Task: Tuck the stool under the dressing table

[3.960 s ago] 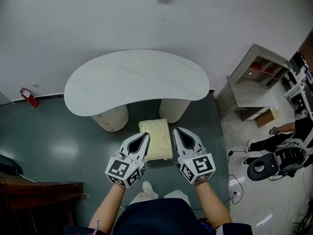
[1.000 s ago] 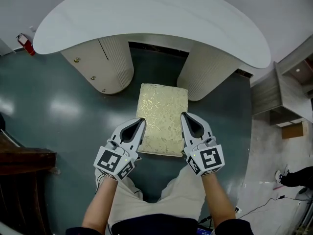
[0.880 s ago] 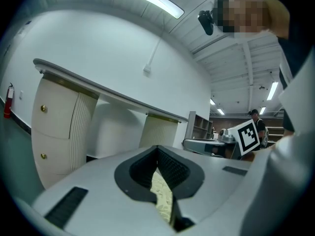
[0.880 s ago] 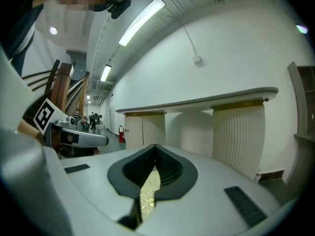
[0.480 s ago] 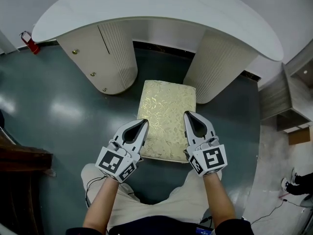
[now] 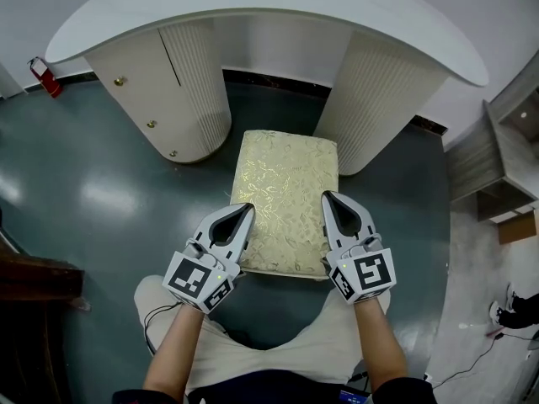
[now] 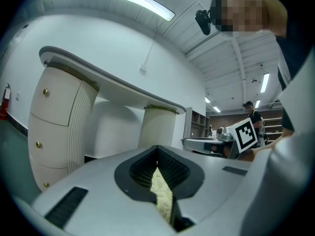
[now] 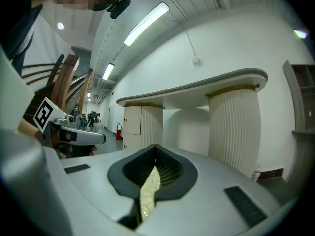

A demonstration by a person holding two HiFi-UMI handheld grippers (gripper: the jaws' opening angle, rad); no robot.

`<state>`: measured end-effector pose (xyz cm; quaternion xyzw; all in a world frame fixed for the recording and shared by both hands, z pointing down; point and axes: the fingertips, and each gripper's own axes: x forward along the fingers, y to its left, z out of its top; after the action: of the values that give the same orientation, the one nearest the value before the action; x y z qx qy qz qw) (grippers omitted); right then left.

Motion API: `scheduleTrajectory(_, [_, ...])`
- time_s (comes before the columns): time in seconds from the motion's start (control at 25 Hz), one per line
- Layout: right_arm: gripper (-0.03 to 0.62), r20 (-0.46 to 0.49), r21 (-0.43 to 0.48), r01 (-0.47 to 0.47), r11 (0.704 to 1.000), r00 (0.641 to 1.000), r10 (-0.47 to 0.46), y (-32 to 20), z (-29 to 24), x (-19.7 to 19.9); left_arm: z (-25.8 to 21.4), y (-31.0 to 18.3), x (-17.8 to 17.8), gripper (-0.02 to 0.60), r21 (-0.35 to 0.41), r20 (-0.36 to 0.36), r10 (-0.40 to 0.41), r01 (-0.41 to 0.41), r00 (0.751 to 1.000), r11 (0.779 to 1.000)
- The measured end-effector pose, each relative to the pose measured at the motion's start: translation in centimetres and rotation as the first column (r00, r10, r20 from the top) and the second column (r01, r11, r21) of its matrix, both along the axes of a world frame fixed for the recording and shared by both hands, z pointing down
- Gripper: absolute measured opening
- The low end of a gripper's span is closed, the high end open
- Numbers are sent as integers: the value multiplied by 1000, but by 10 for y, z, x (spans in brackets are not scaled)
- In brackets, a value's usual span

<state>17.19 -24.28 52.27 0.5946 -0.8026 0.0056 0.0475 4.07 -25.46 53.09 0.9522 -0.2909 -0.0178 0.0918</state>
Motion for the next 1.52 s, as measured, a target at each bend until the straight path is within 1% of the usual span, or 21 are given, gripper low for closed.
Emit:
scheduleTrajectory(0.08, [15, 1, 7, -8, 1000, 1000, 8, 2, 3, 2, 2, 1, 1, 9, 11, -3, 6, -6, 1000, 1000])
scheduleTrajectory(0.2, [15, -3, 5, -25, 1000, 1000, 25, 5, 11, 4, 8, 4, 2, 9, 32, 12, 15, -15, 1000, 999])
scheduleTrajectory(0.4, [15, -11, -17, -45, 999, 999, 45, 13, 24, 2, 18, 7, -3, 9, 27, 21, 30, -31, 999, 999])
scheduleTrajectory(0.6, [15, -30, -49, -77, 996, 997, 76, 24, 37, 5, 26, 16, -4, 9, 59, 60, 104, -107, 993, 992])
scheduleTrajectory(0.84, [15, -55, -95, -122, 988, 992, 117, 40, 57, 4, 38, 17, -10, 9, 14, 47, 141, -142, 989, 990])
scheduleTrajectory(1.12, [15, -73, -168, -187, 968, 982, 177, 66, 84, 7, 61, 23, -22, 9, -17, 97, 214, -213, 972, 977])
scheduleTrajectory(1.36, [15, -74, -224, -223, 949, 975, 211, 85, 97, 7, 70, 29, -37, 9, -38, 95, 205, -203, 974, 979])
scheduleTrajectory(1.52, [15, -78, -268, -230, 935, 973, 217, 102, 108, 3, 81, 32, -54, 9, -110, 63, 214, -206, 975, 972])
